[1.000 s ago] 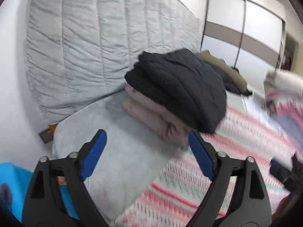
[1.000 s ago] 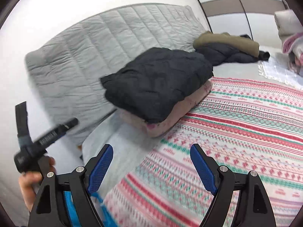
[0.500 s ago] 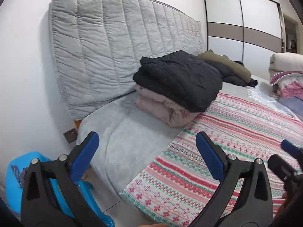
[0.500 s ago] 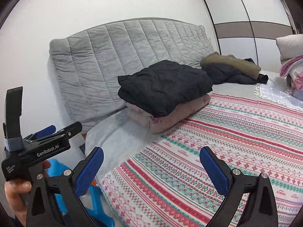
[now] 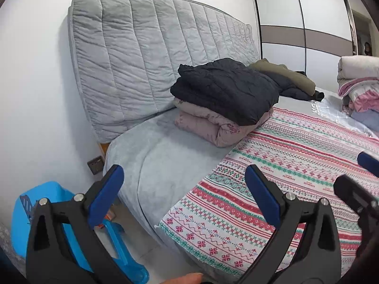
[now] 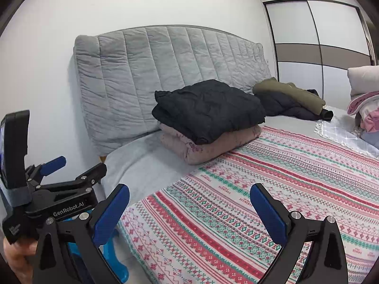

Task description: Fold large clothes

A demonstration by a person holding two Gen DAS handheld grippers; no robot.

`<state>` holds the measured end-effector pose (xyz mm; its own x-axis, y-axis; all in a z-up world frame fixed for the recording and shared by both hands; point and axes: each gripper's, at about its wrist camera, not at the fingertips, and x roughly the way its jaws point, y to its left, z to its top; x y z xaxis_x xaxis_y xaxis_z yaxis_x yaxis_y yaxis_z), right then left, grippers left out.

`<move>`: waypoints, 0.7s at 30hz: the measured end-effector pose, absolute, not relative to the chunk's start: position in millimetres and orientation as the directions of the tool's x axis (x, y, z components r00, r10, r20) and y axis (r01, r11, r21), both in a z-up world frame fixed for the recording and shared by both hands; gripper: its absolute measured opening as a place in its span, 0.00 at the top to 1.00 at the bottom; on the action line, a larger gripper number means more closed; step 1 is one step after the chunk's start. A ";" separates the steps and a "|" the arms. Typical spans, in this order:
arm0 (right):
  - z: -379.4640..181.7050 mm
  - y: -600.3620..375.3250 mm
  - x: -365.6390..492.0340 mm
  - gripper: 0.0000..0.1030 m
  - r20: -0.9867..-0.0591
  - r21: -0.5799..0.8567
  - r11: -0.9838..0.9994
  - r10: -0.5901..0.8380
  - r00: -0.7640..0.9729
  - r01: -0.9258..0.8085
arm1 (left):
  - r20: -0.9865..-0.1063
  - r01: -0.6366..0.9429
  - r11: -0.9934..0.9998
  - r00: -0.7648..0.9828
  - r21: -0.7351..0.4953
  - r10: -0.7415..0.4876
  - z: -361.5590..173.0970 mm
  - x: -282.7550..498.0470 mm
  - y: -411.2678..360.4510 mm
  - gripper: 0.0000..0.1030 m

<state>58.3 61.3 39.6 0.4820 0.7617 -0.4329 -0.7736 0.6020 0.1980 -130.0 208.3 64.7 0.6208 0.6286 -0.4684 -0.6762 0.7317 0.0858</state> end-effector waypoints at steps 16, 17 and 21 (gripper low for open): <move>37.4 59.5 64.4 0.01 -0.434 0.237 0.612 0.761 0.481 -0.754 | -0.416 -0.712 0.690 0.591 0.133 0.691 67.2 -134.8 197.4 0.01; 37.3 59.7 64.2 0.01 -0.435 0.236 0.614 0.760 0.483 -0.753 | -0.408 -0.710 0.689 0.592 0.142 0.695 67.5 -134.7 194.9 0.01; 37.4 60.1 64.0 0.01 -0.438 0.232 0.619 0.755 0.488 -0.750 | -0.399 -0.710 0.687 0.591 0.154 0.701 67.3 -134.2 191.7 0.01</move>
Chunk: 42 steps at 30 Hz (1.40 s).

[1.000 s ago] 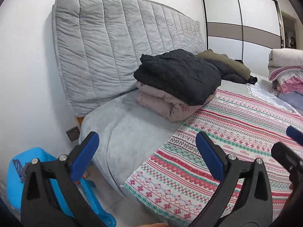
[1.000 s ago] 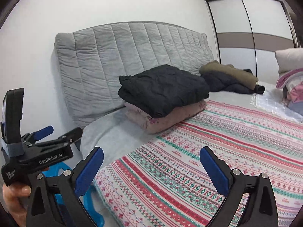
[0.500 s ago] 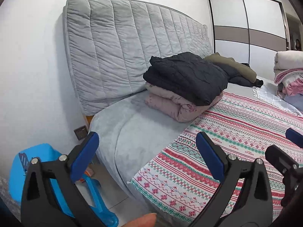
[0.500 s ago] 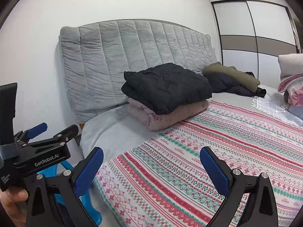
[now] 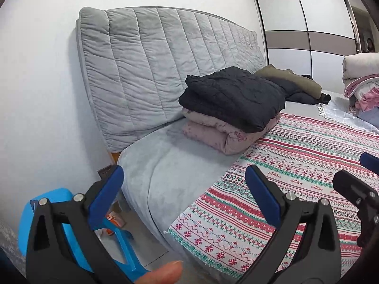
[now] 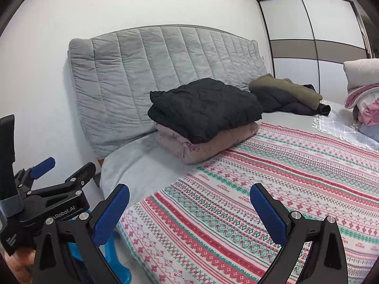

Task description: Fold large clothes

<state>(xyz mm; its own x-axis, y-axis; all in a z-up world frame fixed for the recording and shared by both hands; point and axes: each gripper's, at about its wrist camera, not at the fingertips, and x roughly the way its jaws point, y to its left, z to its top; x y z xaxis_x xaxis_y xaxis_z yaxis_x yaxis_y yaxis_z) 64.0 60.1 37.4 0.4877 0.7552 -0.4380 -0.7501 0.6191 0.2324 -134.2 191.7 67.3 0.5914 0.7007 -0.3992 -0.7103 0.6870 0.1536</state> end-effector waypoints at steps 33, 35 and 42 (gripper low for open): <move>36.1 63.0 64.2 0.01 -0.453 0.203 0.651 0.725 0.519 -0.732 | -0.395 -0.722 0.671 0.574 0.169 0.717 67.8 -132.7 191.7 0.01; 35.6 63.1 64.0 0.01 -0.453 0.202 0.650 0.725 0.519 -0.732 | -0.394 -0.722 0.671 0.574 0.170 0.718 67.9 -133.1 192.8 0.01; 34.8 63.6 63.7 0.01 -0.453 0.202 0.650 0.725 0.519 -0.733 | -0.391 -0.722 0.670 0.574 0.171 0.719 68.1 -133.1 192.7 0.01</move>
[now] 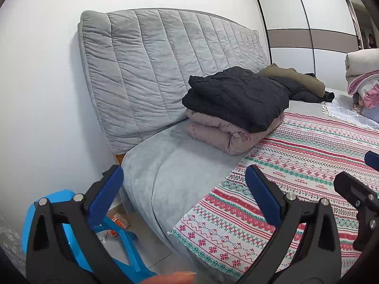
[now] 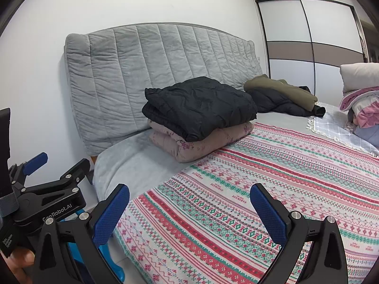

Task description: Fold large clothes

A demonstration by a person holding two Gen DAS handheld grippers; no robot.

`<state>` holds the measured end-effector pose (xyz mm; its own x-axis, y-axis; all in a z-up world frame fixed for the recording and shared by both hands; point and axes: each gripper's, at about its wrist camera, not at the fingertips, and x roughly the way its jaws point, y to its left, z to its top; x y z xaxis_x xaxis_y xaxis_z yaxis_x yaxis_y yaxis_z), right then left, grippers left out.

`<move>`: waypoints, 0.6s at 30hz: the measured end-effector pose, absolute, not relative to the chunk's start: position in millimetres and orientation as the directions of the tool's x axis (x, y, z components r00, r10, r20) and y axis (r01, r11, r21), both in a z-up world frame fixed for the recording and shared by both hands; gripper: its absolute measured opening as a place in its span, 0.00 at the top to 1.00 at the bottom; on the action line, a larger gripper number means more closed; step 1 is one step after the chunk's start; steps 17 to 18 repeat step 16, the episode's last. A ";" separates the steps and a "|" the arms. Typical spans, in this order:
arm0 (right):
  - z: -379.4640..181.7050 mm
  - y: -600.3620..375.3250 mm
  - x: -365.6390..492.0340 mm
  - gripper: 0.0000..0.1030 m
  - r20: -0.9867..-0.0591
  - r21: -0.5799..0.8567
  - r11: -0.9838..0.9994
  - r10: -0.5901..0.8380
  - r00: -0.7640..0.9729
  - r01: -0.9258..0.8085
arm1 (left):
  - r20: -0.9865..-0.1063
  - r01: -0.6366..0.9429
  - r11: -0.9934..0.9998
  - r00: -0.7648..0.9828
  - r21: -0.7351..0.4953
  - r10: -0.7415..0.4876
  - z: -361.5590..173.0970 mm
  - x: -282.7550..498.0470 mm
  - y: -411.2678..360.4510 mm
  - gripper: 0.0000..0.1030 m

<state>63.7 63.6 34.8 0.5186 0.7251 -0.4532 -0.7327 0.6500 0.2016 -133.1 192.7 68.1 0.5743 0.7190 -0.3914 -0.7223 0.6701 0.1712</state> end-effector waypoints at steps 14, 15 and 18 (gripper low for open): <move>31.9 63.1 62.8 0.01 -0.456 0.200 0.647 0.726 0.515 -0.736 | -0.381 -0.720 0.668 0.573 0.189 0.726 69.0 -132.7 191.5 0.01; 31.6 63.1 62.8 0.01 -0.456 0.200 0.647 0.726 0.515 -0.736 | -0.380 -0.720 0.668 0.573 0.190 0.726 68.7 -132.8 190.2 0.01; 31.3 63.2 62.9 0.01 -0.457 0.199 0.648 0.725 0.515 -0.735 | -0.379 -0.720 0.667 0.573 0.190 0.726 69.1 -133.3 190.9 0.01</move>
